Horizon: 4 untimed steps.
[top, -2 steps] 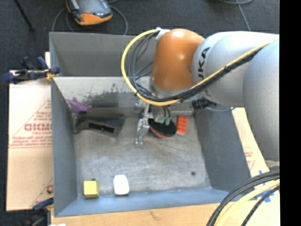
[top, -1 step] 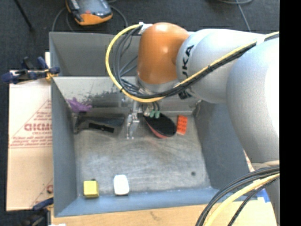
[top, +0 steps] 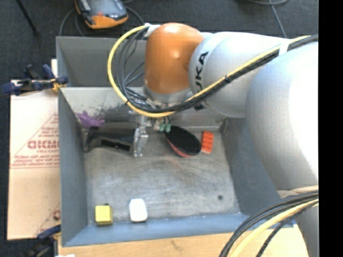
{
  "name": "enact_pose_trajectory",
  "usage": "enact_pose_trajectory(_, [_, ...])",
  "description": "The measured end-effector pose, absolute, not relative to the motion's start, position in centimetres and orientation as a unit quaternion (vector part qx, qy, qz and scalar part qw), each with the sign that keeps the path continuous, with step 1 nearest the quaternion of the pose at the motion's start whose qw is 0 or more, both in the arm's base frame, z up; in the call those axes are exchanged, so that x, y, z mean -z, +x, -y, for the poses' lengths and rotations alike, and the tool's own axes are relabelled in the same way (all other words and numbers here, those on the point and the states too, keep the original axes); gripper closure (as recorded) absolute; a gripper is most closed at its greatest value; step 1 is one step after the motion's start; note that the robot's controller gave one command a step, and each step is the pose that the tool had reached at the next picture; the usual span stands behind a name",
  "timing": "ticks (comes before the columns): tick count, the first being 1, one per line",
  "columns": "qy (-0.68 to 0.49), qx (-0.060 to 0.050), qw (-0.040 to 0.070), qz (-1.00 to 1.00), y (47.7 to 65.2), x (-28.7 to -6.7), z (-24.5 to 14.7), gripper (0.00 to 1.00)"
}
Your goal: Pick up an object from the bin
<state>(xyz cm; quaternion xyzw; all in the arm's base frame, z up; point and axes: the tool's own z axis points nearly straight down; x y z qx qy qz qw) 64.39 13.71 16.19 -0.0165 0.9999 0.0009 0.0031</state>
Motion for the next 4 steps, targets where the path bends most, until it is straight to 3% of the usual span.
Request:
enact_pose_trajectory(1, [0.051, 0.000, 0.004, -0.999, 64.9, -10.0, -15.4, 0.00])
enact_pose_trajectory(2, [0.161, -0.003, 0.005, -0.987, 64.1, -7.4, -15.5, 1.00])
enact_pose_trajectory(4, [0.161, -0.002, 0.003, -0.987, 64.1, -7.5, -15.5, 1.00])
